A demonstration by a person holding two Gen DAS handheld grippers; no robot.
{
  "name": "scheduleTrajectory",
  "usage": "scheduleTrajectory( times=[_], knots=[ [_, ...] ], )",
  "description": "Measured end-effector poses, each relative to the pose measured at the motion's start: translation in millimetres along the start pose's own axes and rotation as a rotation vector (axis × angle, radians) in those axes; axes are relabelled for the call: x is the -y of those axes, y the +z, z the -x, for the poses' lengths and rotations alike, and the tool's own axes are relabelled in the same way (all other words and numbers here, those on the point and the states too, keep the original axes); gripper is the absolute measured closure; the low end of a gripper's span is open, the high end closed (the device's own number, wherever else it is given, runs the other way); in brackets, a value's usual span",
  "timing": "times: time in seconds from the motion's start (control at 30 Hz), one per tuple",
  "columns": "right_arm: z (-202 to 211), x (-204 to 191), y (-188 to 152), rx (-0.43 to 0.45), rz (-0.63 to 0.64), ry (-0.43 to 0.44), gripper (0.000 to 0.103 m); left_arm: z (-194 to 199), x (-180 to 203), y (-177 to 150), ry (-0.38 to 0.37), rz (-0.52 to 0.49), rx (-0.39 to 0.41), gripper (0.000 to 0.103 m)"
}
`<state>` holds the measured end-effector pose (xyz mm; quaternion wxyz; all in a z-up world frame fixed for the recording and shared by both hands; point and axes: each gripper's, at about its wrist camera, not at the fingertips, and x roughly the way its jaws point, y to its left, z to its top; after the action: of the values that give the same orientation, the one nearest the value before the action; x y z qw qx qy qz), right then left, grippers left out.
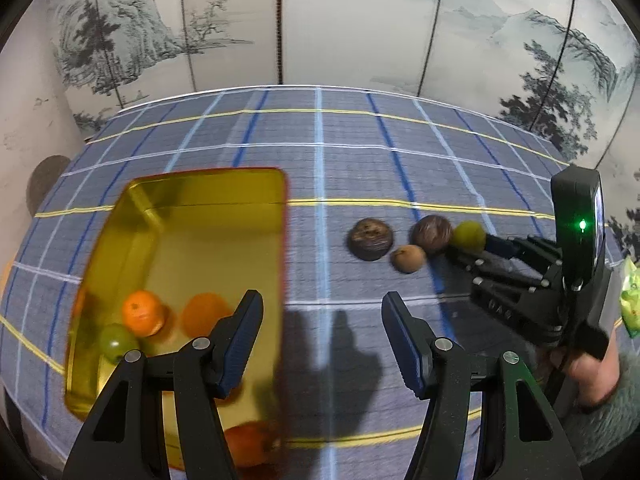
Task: Organize fruits
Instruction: 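Grasp the round green fruit on the tablecloth with the right gripper, then grasp the small tan fruit with the left gripper while the right gripper holds the green fruit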
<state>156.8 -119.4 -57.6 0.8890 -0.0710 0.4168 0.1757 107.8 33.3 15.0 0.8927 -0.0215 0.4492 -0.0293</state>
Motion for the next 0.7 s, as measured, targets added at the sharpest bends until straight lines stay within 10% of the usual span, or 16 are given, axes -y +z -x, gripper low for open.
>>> scheduleTrajectory(
  times=[0.7],
  knots=[
    [36.7, 100.3, -44.0, 0.000, -0.194, -0.173, 0.069, -49.5, 54.7, 7.2, -0.067, -0.028, -0.052, 0.042]
  ],
)
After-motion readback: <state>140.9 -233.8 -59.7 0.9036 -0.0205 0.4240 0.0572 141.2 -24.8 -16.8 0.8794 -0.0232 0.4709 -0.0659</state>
